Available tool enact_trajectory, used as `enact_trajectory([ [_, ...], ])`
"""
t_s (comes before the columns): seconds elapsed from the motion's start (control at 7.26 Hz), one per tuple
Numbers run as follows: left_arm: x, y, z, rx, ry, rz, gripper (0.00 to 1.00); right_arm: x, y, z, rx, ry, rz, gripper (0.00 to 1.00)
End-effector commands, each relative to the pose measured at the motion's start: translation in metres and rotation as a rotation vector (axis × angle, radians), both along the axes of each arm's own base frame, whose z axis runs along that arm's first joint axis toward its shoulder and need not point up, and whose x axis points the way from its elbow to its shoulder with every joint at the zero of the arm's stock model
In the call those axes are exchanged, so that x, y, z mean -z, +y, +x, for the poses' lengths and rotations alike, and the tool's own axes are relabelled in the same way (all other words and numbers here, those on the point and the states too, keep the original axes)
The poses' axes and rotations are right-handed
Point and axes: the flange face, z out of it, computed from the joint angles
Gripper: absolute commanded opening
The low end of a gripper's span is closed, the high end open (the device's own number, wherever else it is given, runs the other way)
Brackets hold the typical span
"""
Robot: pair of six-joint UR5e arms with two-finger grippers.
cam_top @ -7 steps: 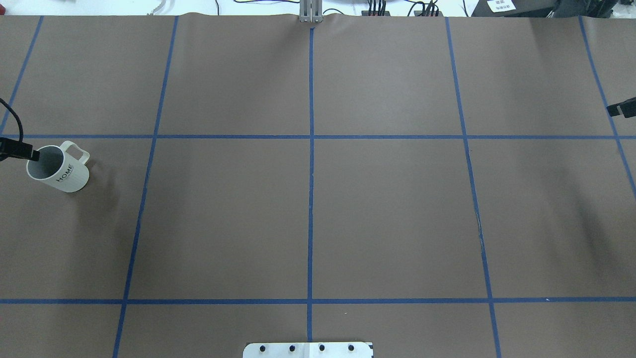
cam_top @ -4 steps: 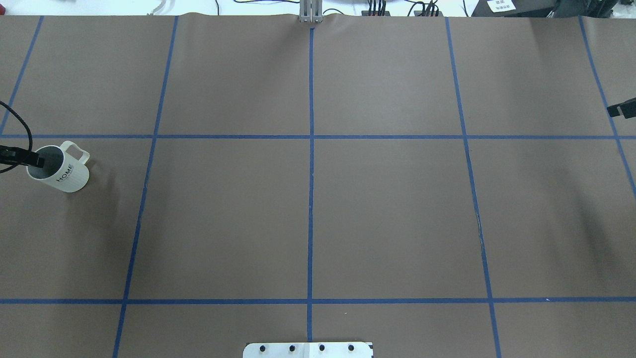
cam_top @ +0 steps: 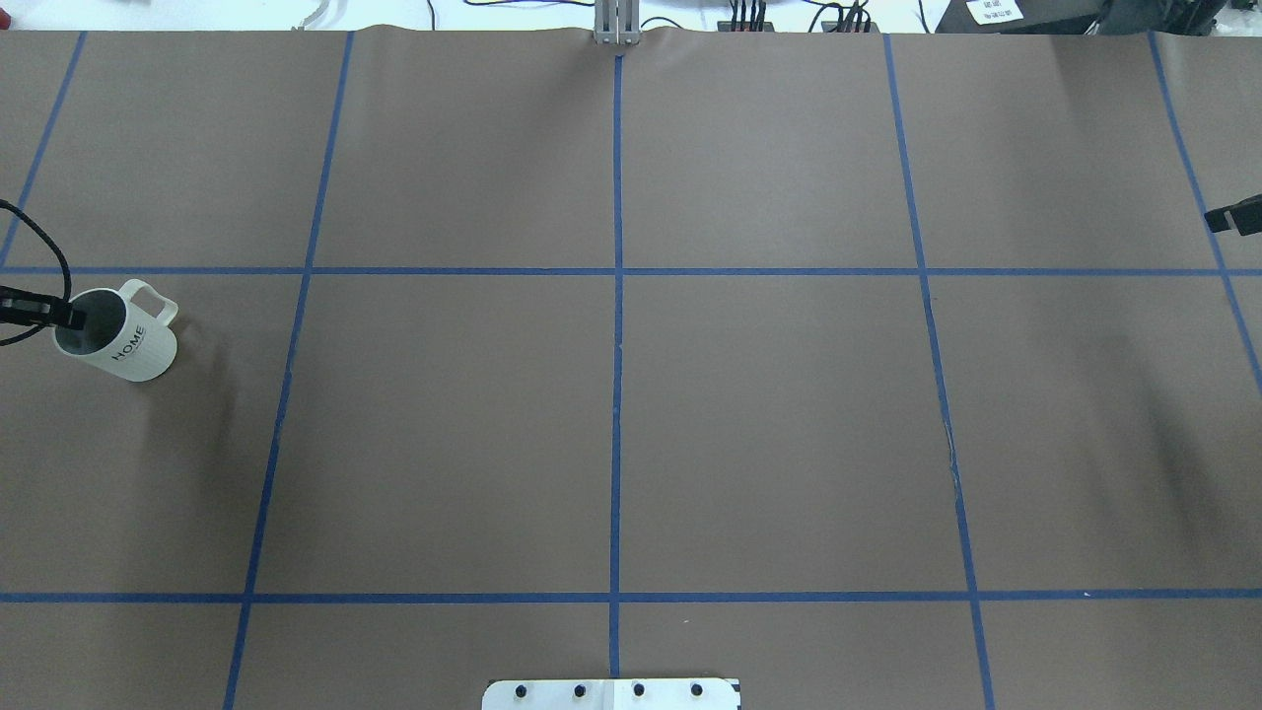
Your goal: Left arm hands cup to right arm to dump lemon
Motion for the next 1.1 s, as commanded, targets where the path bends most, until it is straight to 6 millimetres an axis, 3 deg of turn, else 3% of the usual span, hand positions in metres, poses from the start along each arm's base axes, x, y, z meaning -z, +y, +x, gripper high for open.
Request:
enact_trajectory([
  [0.0, 0.009, 0.001, -0.002, 0.001, 0.007, 0.015, 0.0, 0.001, 0.0, 0.0, 0.0, -0.001, 0.002, 1.0],
  [0.28, 0.044, 0.013, -0.008, -0.083, 0.122, 0.002, 0.0, 0.004, -0.001, 0.0, 0.006, -0.002, 0.032, 1.0],
  [0.41, 0.052, 0.002, -0.03, -0.037, 0.134, 0.01, 0.0, 0.012, -0.002, -0.003, 0.011, -0.019, 0.104, 1.0],
  [0.55, 0.073, -0.016, -0.027, -0.026, 0.13, -0.001, 0.0, 0.023, -0.012, -0.006, 0.01, -0.036, 0.173, 1.0],
  [0.83, 0.139, -0.077, -0.023, 0.023, 0.106, -0.053, 0.0, 0.045, -0.044, -0.017, 0.008, -0.065, 0.264, 0.94],
  [0.96, 0.166, -0.096, -0.025, 0.069, 0.118, -0.103, 0.0, 0.068, -0.06, -0.024, 0.012, -0.075, 0.304, 0.93],
])
